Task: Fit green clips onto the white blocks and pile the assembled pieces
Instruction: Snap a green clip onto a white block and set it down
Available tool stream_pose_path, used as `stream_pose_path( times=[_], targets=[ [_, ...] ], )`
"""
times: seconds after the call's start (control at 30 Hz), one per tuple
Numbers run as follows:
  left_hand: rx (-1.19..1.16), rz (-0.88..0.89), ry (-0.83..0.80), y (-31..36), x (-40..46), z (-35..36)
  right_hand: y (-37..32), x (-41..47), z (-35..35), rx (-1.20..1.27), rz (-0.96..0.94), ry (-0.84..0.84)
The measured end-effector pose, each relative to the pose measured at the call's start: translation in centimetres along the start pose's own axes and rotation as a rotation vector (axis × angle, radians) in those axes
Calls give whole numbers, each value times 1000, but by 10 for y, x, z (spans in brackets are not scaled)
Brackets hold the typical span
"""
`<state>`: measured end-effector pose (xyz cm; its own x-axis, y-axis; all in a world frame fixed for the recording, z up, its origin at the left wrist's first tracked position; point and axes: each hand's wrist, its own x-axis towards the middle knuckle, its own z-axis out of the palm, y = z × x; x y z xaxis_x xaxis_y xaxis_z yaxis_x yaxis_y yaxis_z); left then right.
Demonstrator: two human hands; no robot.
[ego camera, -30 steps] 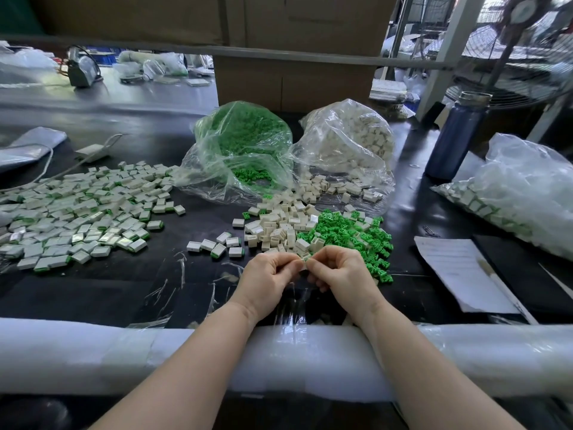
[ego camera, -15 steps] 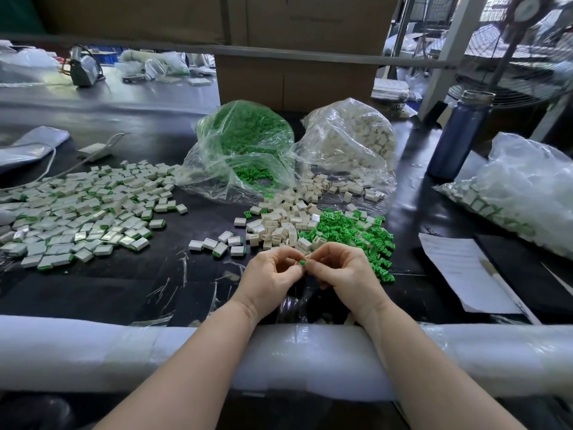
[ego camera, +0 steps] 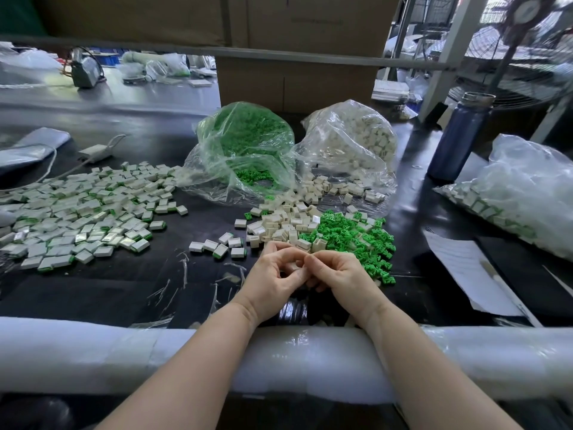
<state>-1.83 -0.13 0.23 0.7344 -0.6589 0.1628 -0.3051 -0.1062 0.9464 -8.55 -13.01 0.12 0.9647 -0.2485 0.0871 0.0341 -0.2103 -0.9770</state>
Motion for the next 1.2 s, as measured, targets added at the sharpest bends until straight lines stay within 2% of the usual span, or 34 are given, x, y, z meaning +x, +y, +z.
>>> stream_pose_path(
  times=[0.6, 1.2],
  targets=[
    [66, 15, -55, 2, -1, -1, -2, -1, -1, 105, 42, -91],
    [72, 13, -43, 7, -2, 0, -6, -3, 0, 128, 50, -70]
  ],
)
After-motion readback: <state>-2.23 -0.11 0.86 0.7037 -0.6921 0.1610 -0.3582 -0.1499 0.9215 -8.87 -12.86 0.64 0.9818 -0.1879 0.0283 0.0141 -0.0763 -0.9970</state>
